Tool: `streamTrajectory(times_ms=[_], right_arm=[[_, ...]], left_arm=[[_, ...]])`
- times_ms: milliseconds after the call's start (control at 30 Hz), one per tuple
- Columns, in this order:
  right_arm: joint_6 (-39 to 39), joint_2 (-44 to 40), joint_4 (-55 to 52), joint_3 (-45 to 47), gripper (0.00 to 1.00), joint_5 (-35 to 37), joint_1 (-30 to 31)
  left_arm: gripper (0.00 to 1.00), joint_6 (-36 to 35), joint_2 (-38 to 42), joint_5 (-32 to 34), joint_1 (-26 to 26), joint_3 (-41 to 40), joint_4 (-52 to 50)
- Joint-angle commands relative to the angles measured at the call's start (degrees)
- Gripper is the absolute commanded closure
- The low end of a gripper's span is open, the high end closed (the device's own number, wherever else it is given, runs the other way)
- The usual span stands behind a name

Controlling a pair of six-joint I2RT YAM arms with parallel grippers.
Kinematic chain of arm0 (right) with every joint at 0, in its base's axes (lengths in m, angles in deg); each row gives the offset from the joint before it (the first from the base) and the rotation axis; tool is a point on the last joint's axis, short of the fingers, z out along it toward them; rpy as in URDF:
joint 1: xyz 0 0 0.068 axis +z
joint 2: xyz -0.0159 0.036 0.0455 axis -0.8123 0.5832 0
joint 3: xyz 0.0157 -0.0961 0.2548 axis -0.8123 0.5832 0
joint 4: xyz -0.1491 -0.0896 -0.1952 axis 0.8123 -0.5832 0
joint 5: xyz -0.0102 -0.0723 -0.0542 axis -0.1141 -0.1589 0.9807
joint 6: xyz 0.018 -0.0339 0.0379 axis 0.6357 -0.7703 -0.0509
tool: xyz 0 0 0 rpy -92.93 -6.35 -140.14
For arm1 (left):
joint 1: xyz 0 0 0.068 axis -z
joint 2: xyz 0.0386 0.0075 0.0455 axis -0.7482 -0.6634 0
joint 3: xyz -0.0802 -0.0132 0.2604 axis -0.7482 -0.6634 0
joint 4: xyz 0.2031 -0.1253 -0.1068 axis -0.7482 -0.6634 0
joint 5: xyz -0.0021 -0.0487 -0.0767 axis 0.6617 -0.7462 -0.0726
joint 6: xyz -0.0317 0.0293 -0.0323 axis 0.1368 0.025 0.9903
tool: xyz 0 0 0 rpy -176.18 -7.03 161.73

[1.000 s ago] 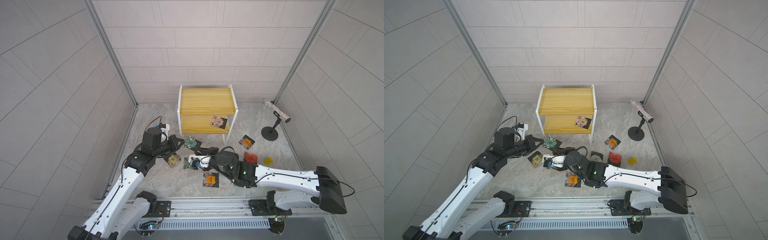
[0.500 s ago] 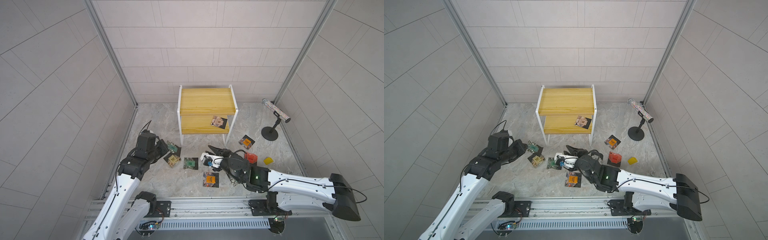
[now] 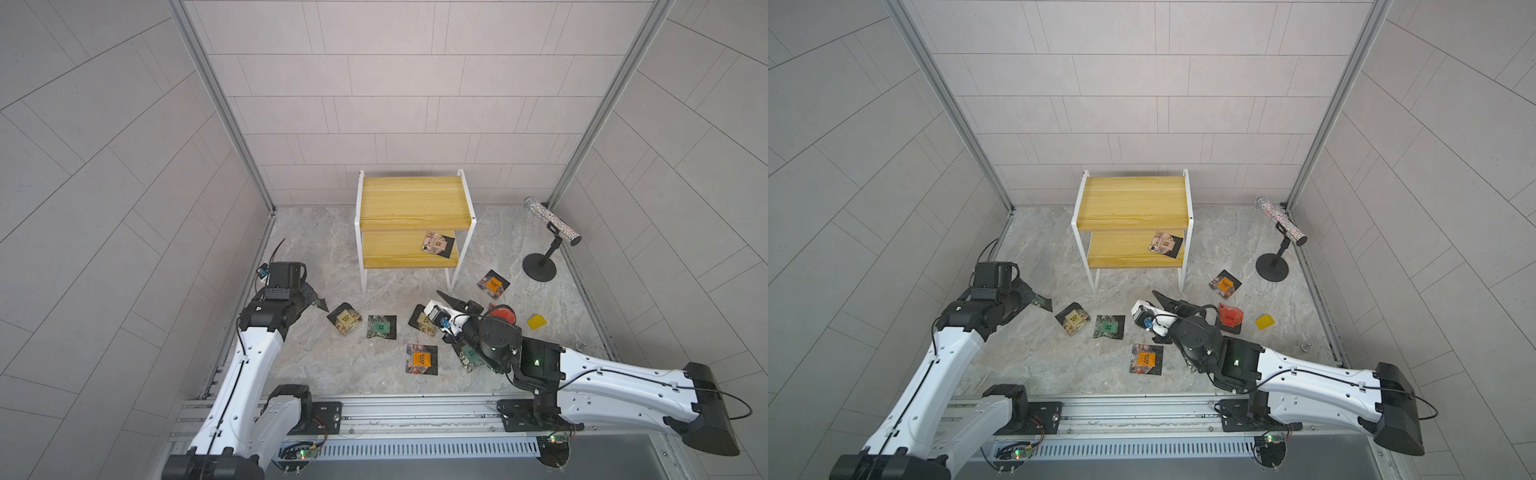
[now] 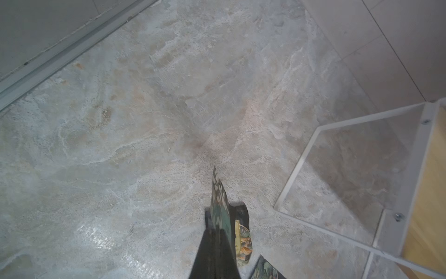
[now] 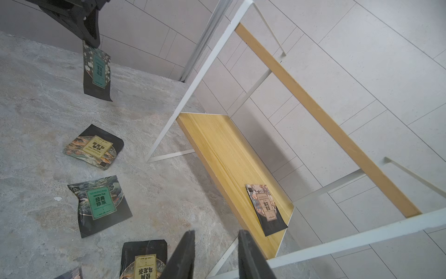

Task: Remove the tea bags from the shelf
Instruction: Place the tea bag at the center of the board.

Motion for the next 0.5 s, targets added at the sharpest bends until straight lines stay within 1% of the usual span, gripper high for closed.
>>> streamTrajectory(times_ms=[0, 133, 467], right_arm=[[2.58, -1.13, -1.15, 1.02, 0.66, 0.84, -0.13], [2.65, -1.74, -0.67, 1.74, 0.66, 0.87, -0.14], [4.27, -2.07, 0.41, 2.90, 0.66, 0.44, -0.12]], left_arm=[[1.00, -0.06, -1.92, 3.03, -1.43, -2.17, 3.10], [1.00, 0.38, -5.55, 4.88, -2.51, -3.92, 5.98], [1.00, -1.00, -16.22, 8.36, -4.69, -1.95, 8.39]])
